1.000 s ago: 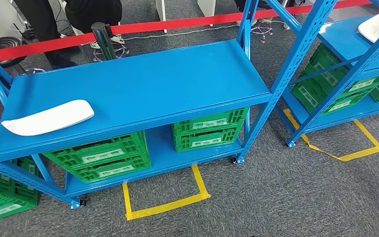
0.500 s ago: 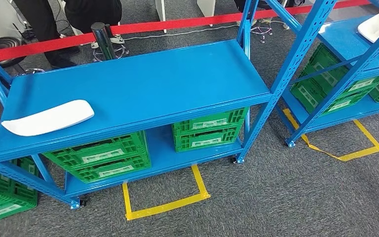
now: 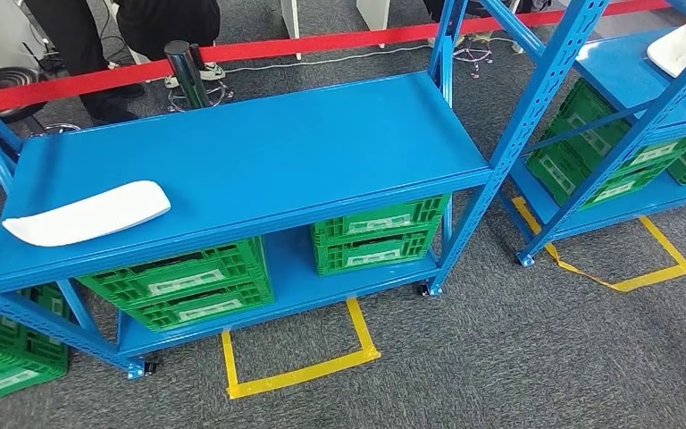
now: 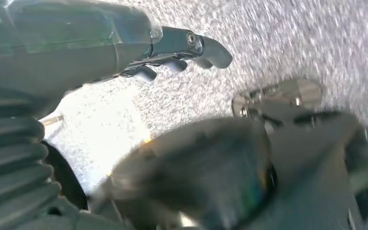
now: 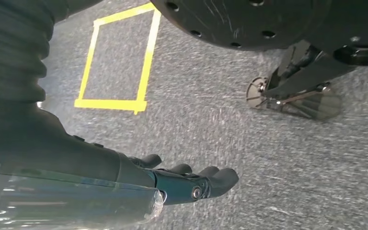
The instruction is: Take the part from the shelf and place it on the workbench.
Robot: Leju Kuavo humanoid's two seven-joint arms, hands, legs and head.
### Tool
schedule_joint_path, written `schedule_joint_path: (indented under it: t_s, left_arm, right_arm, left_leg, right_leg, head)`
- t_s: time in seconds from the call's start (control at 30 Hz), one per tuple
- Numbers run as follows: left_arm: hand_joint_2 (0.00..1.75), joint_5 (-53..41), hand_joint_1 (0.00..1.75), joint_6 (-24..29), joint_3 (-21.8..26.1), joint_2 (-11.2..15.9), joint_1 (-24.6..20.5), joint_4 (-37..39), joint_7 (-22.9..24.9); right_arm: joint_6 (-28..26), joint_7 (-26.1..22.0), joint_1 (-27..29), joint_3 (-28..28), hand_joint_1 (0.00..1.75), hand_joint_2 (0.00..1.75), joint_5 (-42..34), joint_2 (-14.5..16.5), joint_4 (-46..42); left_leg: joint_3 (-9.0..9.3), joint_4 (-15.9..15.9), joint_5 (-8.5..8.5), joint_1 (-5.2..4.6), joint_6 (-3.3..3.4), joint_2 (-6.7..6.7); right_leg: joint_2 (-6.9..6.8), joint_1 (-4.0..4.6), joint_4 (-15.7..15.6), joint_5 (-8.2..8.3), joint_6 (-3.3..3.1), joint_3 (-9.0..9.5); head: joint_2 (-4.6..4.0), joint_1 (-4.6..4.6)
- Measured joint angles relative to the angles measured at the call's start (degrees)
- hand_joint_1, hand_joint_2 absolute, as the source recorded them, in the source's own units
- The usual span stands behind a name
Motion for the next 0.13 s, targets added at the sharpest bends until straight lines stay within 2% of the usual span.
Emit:
schedule_joint_path:
  t_s: [0.13]
  left_arm:
    - [0.00, -2.4, 0.00, -1.2, 4.9, 0.3, 1.1, -0.6, -1.1]
  right_arm:
    - [1.5, -1.7, 0.8, -2.8, 0.00, 0.00, 1.7, 0.3, -0.6]
  left_leg:
    - [0.00, 0.0, 0.00, 0.00, 0.00, -0.08]
  right_leg:
    - [0.04, 0.00, 0.0, -0.01, 0.01, 0.00]
  head:
    - [0.00, -0.04]
